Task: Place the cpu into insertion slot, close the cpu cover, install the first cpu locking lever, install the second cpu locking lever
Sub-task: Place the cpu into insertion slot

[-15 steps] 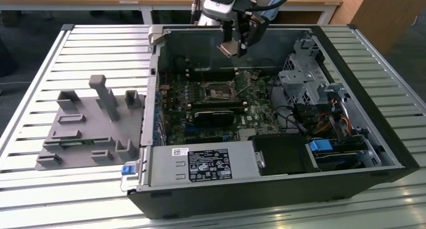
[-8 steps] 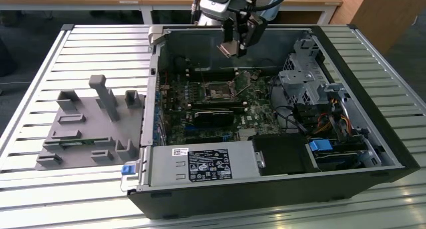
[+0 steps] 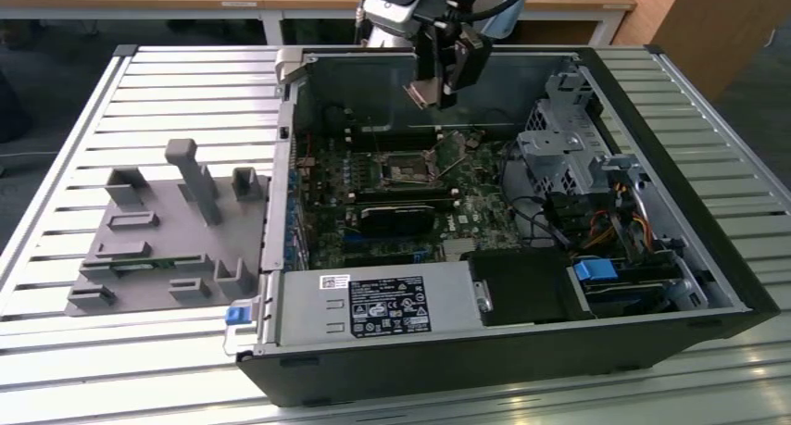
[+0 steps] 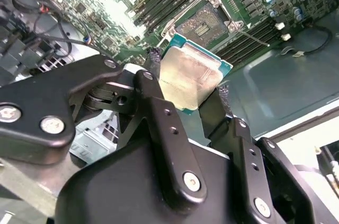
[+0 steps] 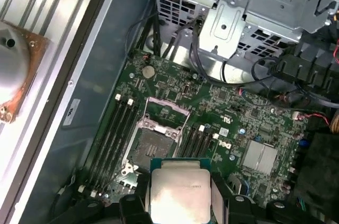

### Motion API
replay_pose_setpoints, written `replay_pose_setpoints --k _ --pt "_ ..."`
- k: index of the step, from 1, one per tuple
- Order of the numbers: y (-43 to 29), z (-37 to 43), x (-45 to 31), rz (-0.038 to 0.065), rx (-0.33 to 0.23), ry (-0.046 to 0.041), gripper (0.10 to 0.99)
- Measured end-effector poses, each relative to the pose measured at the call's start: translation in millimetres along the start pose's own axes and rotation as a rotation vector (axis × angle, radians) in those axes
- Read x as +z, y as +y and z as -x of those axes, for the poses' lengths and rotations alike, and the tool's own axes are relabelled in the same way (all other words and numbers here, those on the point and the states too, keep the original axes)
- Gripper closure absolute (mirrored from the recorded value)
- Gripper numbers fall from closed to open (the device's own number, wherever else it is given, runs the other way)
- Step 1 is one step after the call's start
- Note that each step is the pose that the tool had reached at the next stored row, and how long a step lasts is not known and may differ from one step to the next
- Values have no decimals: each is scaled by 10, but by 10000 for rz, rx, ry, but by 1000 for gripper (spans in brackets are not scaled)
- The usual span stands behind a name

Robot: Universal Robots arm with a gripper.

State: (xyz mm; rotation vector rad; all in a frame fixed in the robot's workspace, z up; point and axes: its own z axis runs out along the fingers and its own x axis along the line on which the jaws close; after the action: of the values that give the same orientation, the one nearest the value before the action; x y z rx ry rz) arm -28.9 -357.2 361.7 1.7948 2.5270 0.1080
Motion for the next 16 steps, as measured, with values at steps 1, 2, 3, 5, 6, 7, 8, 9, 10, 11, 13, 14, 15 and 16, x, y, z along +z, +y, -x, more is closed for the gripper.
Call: replay_pose_setpoints --k 1,2,3,5,6,7,8,9,10,11,13,14,15,16 --pt "0 0 5 -10 101 -39 545" --pt "-1 0 10 -24 193 -88 545" --pt "-1 0 18 -31 290 -123 545" --pt "-2 0 34 -40 477 -165 545" --pt "-3 -1 41 -42 600 -177 545" --pt "-4 -1 48 -42 733 -187 545" --pt "-5 -2 54 -42 880 -200 545" --pt "-5 -2 62 -41 1042 -212 545" --pt "-6 -2 71 -40 1208 -224 545" --pt "-7 -2 80 -40 1383 -237 545" --pt "-8 -4 93 -41 1638 -258 545" --pt "-8 -9 99 -39 1720 -263 545" --pt "-6 -12 105 -39 1806 -270 545" --pt "-5 -15 110 -39 1893 -277 545"
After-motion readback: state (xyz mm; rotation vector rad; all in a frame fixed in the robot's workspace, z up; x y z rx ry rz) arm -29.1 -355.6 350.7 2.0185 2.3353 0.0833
